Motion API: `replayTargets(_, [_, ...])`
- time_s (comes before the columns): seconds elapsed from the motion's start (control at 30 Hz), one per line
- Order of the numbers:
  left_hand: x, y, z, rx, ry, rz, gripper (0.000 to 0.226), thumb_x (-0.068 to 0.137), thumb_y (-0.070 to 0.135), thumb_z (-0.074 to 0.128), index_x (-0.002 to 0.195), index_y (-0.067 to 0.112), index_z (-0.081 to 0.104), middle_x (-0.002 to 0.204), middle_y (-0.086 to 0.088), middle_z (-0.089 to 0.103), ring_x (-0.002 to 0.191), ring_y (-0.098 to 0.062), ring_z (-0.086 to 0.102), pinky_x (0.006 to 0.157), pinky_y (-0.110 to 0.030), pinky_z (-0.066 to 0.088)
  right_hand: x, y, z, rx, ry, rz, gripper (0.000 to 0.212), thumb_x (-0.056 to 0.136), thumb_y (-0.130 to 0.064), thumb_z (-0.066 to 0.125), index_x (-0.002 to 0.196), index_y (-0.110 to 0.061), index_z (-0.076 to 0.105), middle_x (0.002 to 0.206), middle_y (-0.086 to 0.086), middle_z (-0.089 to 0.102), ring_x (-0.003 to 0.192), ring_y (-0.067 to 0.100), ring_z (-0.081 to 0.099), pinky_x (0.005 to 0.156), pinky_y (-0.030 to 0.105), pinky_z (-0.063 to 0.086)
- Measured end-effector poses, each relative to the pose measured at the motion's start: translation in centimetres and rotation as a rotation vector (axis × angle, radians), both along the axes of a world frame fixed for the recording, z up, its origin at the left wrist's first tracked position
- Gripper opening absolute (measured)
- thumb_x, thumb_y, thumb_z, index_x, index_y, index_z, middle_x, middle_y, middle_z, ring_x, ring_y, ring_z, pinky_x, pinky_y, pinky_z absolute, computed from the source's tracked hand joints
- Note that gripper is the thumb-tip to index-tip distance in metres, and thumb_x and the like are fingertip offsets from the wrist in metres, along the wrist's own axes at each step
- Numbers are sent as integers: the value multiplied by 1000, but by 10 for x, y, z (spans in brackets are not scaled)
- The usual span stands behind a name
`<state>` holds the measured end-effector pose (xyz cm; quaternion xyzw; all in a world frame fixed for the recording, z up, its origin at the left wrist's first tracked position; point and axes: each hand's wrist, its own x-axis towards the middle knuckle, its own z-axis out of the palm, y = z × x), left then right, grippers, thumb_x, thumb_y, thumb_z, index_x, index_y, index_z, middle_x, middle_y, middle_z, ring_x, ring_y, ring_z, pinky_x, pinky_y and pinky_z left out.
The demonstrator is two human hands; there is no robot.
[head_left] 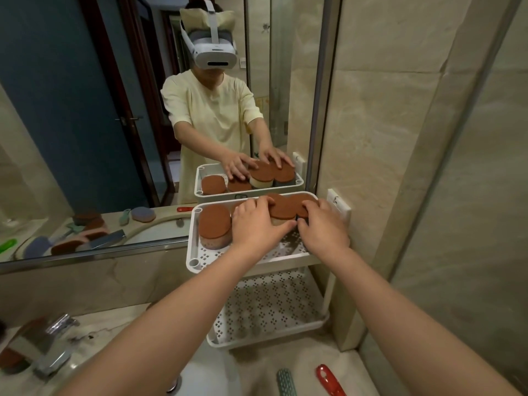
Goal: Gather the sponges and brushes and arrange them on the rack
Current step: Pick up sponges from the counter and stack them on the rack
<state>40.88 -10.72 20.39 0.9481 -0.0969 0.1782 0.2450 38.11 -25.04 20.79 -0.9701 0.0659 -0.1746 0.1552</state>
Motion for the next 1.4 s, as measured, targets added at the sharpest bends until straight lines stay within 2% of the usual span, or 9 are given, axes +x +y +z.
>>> replayTargets(0.2, [0, 0, -4, -15, 12, -35, 70, 69, 72, 58, 124, 29, 50, 123, -1, 54, 118, -24, 48, 102, -39, 38, 1, 0, -3, -109, 70, -19, 37, 91, -33, 47, 126, -23, 55, 136, 6, 48, 127, 29, 38, 107, 42, 29])
replayTargets(0.43, [-6, 1, 0, -30, 24, -44, 72, 67, 60, 59, 130, 28, 48, 127, 0, 57, 119, -23, 49, 104, -39, 36, 0, -2, -3, 81, 44, 160, 58, 87, -20, 41, 144, -29, 42, 152, -1, 40, 146, 14, 19, 120, 40, 3])
replayTargets(0.5, [-7, 1, 2, -21, 40, -46, 73, 68, 58, 54, 133, 28, 47, 128, 0, 58, 120, -23, 49, 105, -40, 36, -2, -1, -1, 174, 34, 232, 58, 88, -19, 39, 145, -31, 42, 148, 3, 46, 142, 14, 29, 122, 40, 9])
replayTargets(0.6, [-7, 3, 4, -25, 68, -55, 67, 74, 50, 49, 138, 29, 44, 131, -2, 58, 123, -25, 47, 107, -42, 34, -6, 0, 5, 250, 66, 279, 54, 90, -24, 39, 143, -32, 45, 133, 1, 60, 118, 16, 53, 112, 44, 32])
replayTargets(0.7, [-7, 5, 2, -48, 78, -50, 58, 82, 30, 49, 140, 27, 43, 133, -4, 56, 125, -27, 45, 108, -41, 33, -6, 1, 7, 228, 96, 273, 51, 91, -30, 41, 141, -33, 47, 123, 0, 65, 107, 17, 59, 108, 44, 37])
replayTargets(0.93, [-6, 4, 0, 38, 61, 30, 41, 88, 18, 44, 125, 27, 57, 130, -2, 54, 126, -25, 40, 113, -43, 24, 2, -1, 2, 22, 129, 277, 54, 87, -20, 51, 141, -27, 50, 151, -2, 41, 141, 15, 31, 119, 40, 19])
replayTargets(1.07, [-4, 5, -1, -16, 75, 35, 35, 88, 24, 42, 115, 28, 63, 128, -1, 54, 125, -23, 40, 113, -44, 23, 6, -3, -2, 41, 171, 294, 58, 88, -15, 44, 144, -29, 43, 158, -3, 28, 147, 12, 17, 121, 39, 4])
replayTargets(1.27, [-2, 2, -5, -3, 111, 20, 43, 83, 42, 46, 121, 27, 58, 129, 0, 53, 128, -21, 39, 118, -45, 15, 16, -4, -1, -22, 296, 341, 61, 93, -26, 43, 151, -30, 28, 162, -2, 13, 149, 12, 5, 119, 41, -8])
replayTargets(1.4, [-1, 2, -2, -32, 109, 22, 46, 83, 38, 46, 126, 26, 54, 132, 1, 54, 130, -19, 40, 119, -49, 5, 18, -1, -2, -27, 308, 343, 66, 91, -24, 43, 153, -31, 22, 163, -1, 9, 150, 13, 1, 116, 45, -15])
